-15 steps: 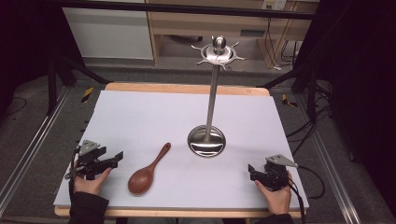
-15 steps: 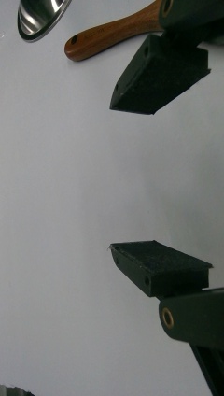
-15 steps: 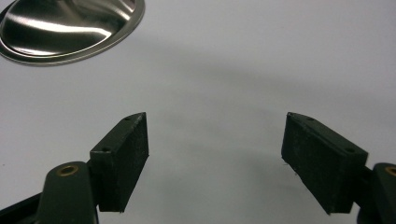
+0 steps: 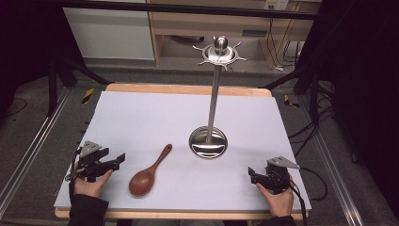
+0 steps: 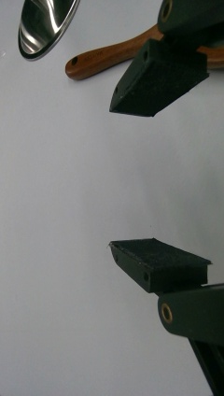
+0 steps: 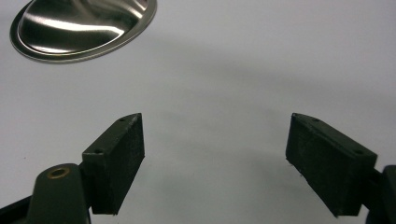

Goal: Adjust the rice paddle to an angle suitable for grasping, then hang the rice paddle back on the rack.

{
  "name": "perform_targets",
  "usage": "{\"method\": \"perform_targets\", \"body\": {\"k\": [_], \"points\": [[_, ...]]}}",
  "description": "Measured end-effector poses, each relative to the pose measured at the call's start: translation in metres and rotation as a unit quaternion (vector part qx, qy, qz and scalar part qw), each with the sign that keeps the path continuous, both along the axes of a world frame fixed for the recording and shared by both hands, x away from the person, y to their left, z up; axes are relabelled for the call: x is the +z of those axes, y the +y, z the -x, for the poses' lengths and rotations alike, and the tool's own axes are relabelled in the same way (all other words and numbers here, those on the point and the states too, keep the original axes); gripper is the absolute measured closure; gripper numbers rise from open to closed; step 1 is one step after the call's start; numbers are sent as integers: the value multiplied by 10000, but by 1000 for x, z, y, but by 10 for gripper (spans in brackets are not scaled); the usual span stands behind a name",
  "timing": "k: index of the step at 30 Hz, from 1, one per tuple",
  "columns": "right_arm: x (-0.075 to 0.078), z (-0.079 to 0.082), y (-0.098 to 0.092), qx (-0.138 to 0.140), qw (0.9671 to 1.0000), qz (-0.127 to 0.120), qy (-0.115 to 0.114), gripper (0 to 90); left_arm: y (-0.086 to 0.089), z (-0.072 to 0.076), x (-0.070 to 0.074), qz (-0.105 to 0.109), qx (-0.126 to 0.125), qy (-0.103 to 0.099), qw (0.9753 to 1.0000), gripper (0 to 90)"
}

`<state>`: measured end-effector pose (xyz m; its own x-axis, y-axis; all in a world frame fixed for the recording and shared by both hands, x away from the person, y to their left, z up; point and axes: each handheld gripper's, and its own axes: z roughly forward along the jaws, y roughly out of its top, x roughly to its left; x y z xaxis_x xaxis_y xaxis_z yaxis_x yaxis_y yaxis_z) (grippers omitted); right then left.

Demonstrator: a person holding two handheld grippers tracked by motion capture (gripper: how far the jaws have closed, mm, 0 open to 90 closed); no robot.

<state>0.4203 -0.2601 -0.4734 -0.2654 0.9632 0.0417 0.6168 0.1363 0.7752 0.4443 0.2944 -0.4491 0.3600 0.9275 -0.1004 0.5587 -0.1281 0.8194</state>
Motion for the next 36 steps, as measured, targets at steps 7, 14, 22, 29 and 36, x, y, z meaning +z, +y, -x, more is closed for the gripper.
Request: {"method": "perform_targets", "body": {"k": [7,14,22,29,36], "points": [[2,1,1,0,10000,-16,-66,217,-9,2,4,-62,-205,-43,9998,295],[3,2,1,21,10000,-44,-80,227,-16,3,7,-79,-353,-48,9993,305],[2,2,2,49,9999,-47,-78,228,-22,4,10,-170,-519,-55,9985,305],[2,2,2,71,9999,-35,-76,228,-29,5,12,-165,-648,-20,9978,305],[2,1,2,74,9999,-8,-93,229,-38,4,14,-200,-786,1,9967,305]]}}
